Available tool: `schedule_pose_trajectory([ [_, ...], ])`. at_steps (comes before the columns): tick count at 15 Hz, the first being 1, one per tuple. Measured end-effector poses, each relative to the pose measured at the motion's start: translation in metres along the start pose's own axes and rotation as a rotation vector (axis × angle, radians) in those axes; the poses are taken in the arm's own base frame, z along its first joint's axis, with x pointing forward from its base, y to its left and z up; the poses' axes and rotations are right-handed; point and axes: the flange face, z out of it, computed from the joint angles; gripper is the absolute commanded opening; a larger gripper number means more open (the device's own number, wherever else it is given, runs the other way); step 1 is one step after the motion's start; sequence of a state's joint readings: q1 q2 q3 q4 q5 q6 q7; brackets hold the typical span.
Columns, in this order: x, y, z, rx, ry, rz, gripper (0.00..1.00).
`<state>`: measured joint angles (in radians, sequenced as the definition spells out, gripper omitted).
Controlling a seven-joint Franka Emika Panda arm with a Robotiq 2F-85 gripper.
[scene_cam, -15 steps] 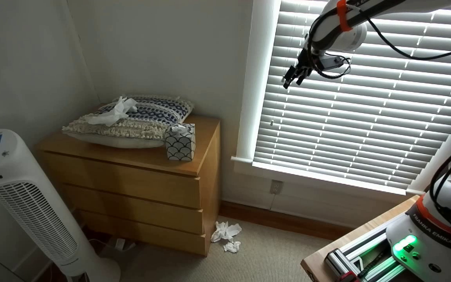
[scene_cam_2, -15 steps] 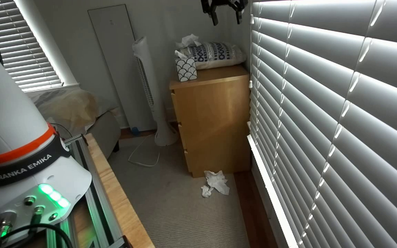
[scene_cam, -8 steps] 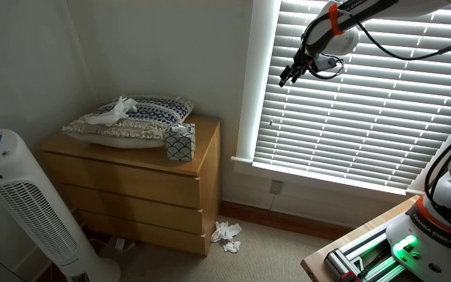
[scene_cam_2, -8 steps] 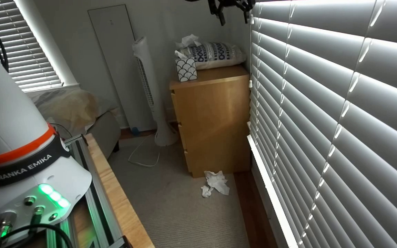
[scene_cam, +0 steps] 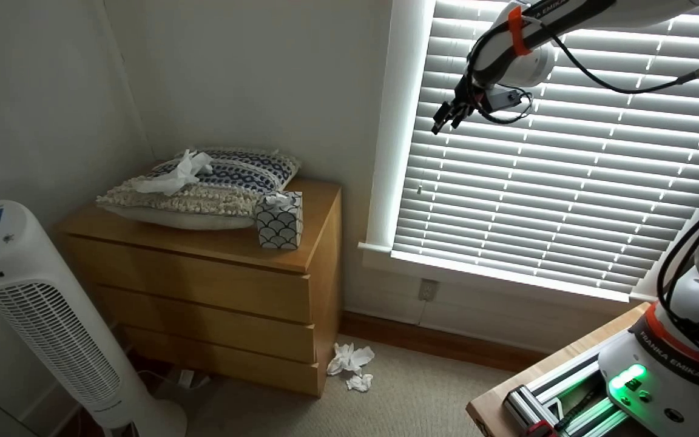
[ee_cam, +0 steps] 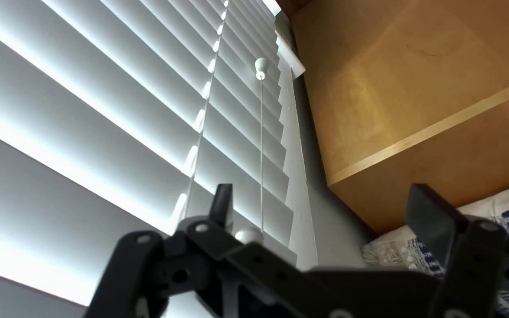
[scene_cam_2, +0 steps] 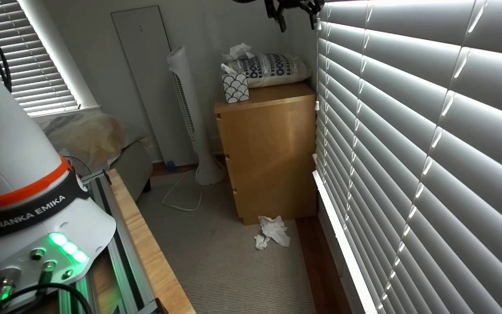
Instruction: Close the curtain railing
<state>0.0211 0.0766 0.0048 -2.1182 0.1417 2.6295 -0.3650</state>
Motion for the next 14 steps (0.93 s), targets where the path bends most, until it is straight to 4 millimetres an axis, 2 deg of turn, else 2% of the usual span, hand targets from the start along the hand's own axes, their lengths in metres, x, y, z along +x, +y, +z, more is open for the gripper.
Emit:
schedule_pose_trajectory([
  [4,0.006,0.005,0.005,-0.019,0.062,0.022,1.0],
  [7,0.012,0.008,0.011,-0.026,0.101,0.038,0.76],
  [8,0.013,0.009,0.013,-0.026,0.11,0.046,0.73],
  [10,0.015,0.01,0.016,-0.027,0.13,0.058,0.49],
  [13,0.019,0.012,0.021,-0.026,0.141,0.069,0.27],
  [14,0.019,0.012,0.022,-0.026,0.142,0.069,0.22],
])
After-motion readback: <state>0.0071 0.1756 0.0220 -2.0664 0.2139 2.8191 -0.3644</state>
